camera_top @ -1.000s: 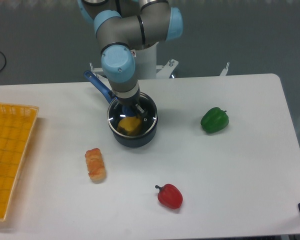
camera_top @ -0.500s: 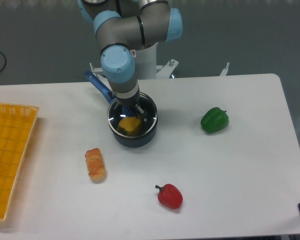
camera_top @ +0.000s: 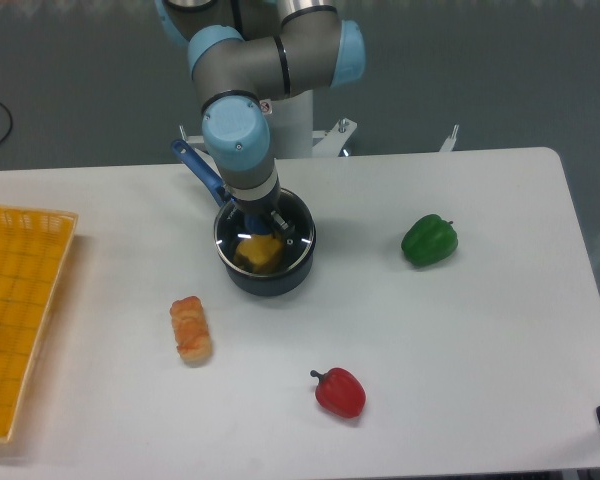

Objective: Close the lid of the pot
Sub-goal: 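Settle the glass lid onto the saucepan rim, adjusting its seat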

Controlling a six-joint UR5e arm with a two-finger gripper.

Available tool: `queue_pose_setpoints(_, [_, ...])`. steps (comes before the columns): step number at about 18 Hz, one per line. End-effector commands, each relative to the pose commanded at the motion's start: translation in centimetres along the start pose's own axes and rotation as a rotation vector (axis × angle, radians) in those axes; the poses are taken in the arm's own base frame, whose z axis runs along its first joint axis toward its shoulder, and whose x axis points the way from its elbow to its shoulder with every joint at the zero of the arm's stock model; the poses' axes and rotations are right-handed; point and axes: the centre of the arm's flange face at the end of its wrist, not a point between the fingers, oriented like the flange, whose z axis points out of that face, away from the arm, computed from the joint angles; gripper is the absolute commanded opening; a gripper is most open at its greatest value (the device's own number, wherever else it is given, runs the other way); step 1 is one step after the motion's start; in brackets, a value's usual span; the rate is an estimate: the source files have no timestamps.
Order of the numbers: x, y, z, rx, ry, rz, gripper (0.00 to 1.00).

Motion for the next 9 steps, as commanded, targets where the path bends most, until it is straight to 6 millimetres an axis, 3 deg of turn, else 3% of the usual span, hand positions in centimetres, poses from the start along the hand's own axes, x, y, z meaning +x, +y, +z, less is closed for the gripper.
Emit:
queue_pose_setpoints(2, [-0.03, -0.02, -0.07, 0.002, -0.001, 0.000, 0.52])
queue_pose_setpoints(3, [-0.04, -0.02, -0.21, 0.003, -0.003, 0.003, 0.62])
queue_pose_setpoints(5, [-0.05, 0.00, -0.22, 0.002, -0.004, 0.006, 0.66])
queue_pose_setpoints(6, [-0.05, 0.00, -0.22, 0.002, -0.004, 0.006, 0.76])
queue_pose_setpoints(7, [-0.05, 0.01, -0.22, 0.001, -0.005, 0.009, 0.93])
queue_pose_setpoints(9, [-0.22, 0.12, -0.29, -0.014, -0.014, 0.006, 0.98])
